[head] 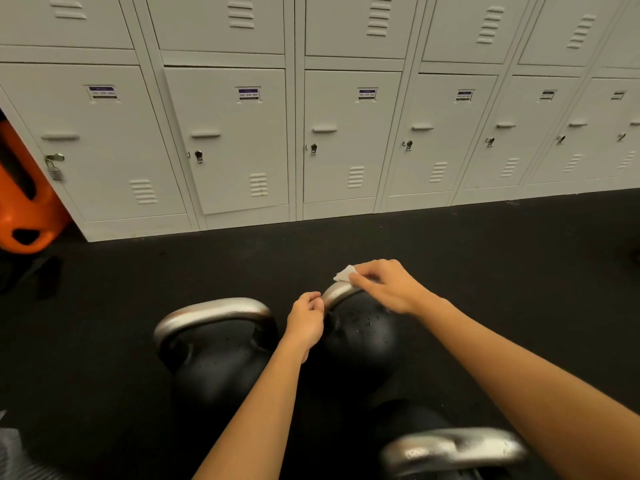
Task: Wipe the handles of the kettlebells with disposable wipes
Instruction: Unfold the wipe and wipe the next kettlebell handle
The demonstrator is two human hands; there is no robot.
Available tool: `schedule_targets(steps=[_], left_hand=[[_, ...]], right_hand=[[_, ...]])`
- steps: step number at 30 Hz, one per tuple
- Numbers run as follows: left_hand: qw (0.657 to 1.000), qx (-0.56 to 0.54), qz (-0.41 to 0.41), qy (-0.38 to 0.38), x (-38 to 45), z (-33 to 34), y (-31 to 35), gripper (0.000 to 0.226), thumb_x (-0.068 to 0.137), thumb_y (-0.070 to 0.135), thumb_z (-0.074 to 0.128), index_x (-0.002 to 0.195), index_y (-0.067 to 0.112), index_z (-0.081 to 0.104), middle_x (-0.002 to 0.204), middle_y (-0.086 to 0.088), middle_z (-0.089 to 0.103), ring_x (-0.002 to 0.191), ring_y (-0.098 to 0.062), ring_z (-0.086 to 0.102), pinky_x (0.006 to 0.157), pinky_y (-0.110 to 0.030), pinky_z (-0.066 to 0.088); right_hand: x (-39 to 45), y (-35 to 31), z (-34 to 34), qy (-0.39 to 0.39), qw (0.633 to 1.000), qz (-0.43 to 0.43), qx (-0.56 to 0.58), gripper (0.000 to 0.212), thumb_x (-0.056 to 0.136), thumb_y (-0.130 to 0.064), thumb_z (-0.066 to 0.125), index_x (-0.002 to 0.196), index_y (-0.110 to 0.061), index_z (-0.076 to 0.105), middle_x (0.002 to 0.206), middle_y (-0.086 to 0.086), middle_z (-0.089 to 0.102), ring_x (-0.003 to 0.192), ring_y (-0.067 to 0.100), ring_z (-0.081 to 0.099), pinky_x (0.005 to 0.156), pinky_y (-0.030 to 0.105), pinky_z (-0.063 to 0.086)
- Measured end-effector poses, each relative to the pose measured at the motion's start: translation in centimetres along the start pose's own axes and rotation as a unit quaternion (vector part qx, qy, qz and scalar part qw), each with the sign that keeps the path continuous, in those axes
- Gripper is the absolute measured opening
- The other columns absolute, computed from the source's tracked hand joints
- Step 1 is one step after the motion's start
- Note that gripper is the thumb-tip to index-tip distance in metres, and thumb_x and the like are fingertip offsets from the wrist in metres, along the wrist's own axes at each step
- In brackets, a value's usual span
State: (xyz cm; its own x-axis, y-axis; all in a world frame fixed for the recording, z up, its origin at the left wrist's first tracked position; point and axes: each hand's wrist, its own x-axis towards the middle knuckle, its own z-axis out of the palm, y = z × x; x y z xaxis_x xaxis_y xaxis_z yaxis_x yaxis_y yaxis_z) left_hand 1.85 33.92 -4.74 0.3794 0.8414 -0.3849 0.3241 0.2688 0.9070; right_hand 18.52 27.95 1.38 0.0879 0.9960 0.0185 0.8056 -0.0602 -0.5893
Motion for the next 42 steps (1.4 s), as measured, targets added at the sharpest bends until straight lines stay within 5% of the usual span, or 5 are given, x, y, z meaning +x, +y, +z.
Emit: schedule_targets(steps=[8, 13, 29, 33, 42], left_hand=[[1.0, 0.003, -0.007, -0.022, -0.4, -0.3, 0.0, 0.052, 0.092, -0.005, 0.036, 0.135, 0.022, 0.048, 0.13, -0.003, 0.055, 0.117, -0.019, 0.052, 0.104, -0.04, 0.046], [1.0, 0.01, -0.017, -0.023, -0.5, -0.3, 0.3, 0.055, 0.092, -0.006, 0.037, 0.139, 0.022, 0.044, 0.134, -0.004, 0.052, 0.121, -0.021, 0.05, 0.105, -0.04, 0.045], [0.999, -0.004, -0.002, -0.033, -1.2, -0.5, 0.8, 0.036, 0.096, 0.005, 0.044, 0.128, 0.02, 0.05, 0.117, -0.004, 0.061, 0.105, -0.016, 0.058, 0.086, -0.031, 0.05], [1.0, 0.018, -0.015, -0.021, -0.9, -0.3, 1.1, 0.048, 0.094, 0.0, 0.043, 0.138, 0.018, 0.043, 0.131, -0.006, 0.055, 0.118, -0.022, 0.052, 0.102, -0.038, 0.045], [0.861, 0.378, 0.34, 0.017, -3.2, 3.5, 4.2, 0.099, 0.087, 0.009, 0.066, 0.154, 0.022, -0.005, 0.154, -0.005, 0.034, 0.137, -0.02, 0.04, 0.113, -0.036, 0.035]], right_hand=[[-3.2, 0.2, 1.1, -0.059, 0.943, -0.205, -0.257, 0.046, 0.103, -0.025, 0.042, 0.148, -0.03, 0.036, 0.158, -0.011, 0.025, 0.147, 0.005, 0.006, 0.114, 0.02, 0.003], [-2.5, 0.0, 1.3, 0.028, 0.99, -0.08, -0.112, 0.043, 0.103, -0.029, 0.04, 0.146, -0.035, 0.039, 0.156, -0.011, 0.033, 0.147, 0.006, 0.017, 0.121, 0.036, 0.021], [-1.1, -1.5, 2.2, -0.066, 0.953, -0.204, -0.215, 0.038, 0.102, -0.025, 0.044, 0.139, -0.024, 0.053, 0.149, -0.002, 0.046, 0.143, 0.017, 0.03, 0.119, 0.035, 0.022], [-1.5, -0.8, 0.6, -0.027, 0.986, -0.109, -0.121, 0.038, 0.102, -0.029, 0.042, 0.14, -0.031, 0.049, 0.151, -0.007, 0.043, 0.142, 0.009, 0.031, 0.119, 0.033, 0.023], [-2.3, -0.7, 0.1, 0.068, 0.994, -0.02, -0.084, 0.042, 0.092, -0.008, 0.058, 0.131, -0.024, 0.06, 0.141, -0.007, 0.054, 0.143, 0.014, 0.029, 0.117, 0.042, 0.025]])
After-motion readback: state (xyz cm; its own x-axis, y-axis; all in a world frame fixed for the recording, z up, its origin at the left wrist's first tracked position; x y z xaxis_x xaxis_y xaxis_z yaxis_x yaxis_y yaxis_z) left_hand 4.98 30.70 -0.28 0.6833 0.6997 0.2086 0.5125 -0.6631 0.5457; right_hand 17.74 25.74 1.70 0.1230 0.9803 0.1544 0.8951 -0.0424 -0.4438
